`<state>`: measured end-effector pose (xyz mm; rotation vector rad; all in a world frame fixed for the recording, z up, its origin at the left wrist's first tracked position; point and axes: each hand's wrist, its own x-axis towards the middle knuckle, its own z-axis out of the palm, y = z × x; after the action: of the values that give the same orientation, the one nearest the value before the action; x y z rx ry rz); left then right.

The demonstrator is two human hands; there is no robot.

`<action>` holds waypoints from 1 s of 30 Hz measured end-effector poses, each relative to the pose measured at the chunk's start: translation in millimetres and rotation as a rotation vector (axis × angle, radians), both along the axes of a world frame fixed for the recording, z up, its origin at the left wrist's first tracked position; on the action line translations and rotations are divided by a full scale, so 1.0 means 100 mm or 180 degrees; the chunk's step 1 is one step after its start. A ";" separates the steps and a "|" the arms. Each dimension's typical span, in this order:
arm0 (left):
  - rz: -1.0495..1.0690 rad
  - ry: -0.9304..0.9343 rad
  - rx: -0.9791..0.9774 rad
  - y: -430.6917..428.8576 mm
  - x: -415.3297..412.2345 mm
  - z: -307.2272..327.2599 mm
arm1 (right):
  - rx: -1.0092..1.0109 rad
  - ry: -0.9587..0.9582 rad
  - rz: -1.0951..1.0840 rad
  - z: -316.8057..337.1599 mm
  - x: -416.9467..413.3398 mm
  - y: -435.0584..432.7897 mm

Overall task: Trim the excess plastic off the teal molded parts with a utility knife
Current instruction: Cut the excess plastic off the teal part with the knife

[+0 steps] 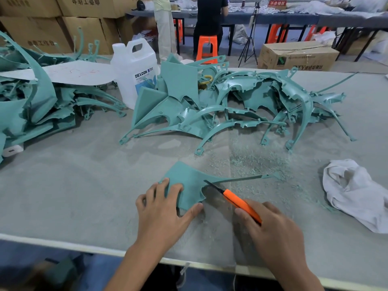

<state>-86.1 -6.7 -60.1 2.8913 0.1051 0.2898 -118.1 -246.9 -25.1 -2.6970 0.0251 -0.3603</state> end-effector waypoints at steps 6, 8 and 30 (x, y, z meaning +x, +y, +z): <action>0.0032 0.0035 0.0049 -0.03 0.00 0.01 | -0.0177 -0.0490 -0.0138 -0.20 -0.08 0.15; 0.0024 0.0007 0.0041 -0.03 0.00 0.01 | -0.0063 -0.0652 -0.0250 -0.24 -0.10 0.18; -0.0019 0.0040 0.0176 -0.06 -0.08 0.07 | 0.1479 0.0384 0.0261 0.13 -0.02 -0.04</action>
<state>-94.5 -12.4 -52.8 2.9479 0.0918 0.2779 -119.9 -250.4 -12.6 -2.2474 0.0290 -0.1429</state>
